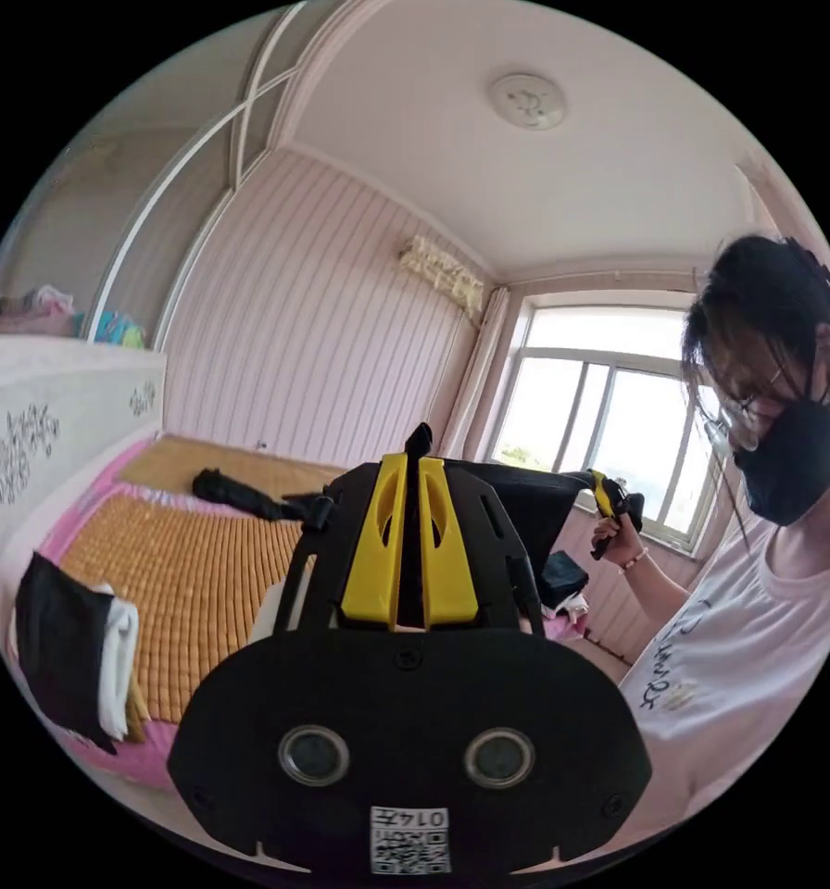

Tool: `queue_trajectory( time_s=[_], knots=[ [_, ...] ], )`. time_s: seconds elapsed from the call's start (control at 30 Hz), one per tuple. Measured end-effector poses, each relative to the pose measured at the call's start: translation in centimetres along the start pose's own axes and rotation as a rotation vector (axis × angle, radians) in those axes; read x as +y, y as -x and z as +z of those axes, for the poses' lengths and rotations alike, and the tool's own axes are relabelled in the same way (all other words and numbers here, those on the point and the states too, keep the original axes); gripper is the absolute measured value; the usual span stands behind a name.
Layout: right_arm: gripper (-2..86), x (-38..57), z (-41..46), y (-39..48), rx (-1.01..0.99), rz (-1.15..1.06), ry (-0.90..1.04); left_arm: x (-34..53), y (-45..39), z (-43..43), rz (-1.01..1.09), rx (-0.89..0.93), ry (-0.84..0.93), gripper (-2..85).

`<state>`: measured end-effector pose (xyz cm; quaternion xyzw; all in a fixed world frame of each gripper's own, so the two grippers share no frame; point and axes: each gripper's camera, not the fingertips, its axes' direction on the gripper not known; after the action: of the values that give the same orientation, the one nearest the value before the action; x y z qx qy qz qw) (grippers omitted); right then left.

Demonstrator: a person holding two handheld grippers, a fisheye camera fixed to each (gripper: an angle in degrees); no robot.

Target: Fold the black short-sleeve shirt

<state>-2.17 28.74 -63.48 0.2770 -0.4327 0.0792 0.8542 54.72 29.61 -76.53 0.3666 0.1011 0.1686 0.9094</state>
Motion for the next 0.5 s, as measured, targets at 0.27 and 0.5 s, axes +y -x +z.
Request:
queue_trajectory(
  time_s=[0.27,0.5],
  knots=[
    [-0.4,0.3,5.4,-8.5,0.312,0.177,0.51,-3.4,2.3,3.5,-0.026,-0.083,0.12,-0.7],
    [-0.5,0.5,10.3,-21.0,0.307,0.432,0.431,0.2,13.0,15.7,-0.268,-0.27,0.408,-0.7]
  ],
)
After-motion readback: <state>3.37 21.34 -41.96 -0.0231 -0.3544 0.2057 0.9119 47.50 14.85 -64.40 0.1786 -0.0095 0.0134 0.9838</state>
